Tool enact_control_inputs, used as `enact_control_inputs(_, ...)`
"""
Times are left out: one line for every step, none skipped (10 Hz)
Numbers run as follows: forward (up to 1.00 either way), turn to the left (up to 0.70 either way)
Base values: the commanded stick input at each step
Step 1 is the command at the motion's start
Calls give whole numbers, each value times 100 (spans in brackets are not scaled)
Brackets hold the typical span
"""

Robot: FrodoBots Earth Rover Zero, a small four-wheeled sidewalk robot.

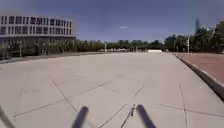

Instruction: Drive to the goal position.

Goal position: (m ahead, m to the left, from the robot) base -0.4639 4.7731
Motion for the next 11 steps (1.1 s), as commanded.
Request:
enact_control_inputs(0,70)
enact_control_inputs(0,70)
enact_control_inputs(0,70)
enact_control_inputs(0,70)
enact_control_inputs(0,70)
enact_control_inputs(0,70)
enact_control_inputs(0,70)
enact_control_inputs(0,70)
enact_control_inputs(0,70)
enact_control_inputs(0,70)
enact_control_inputs(0,70)
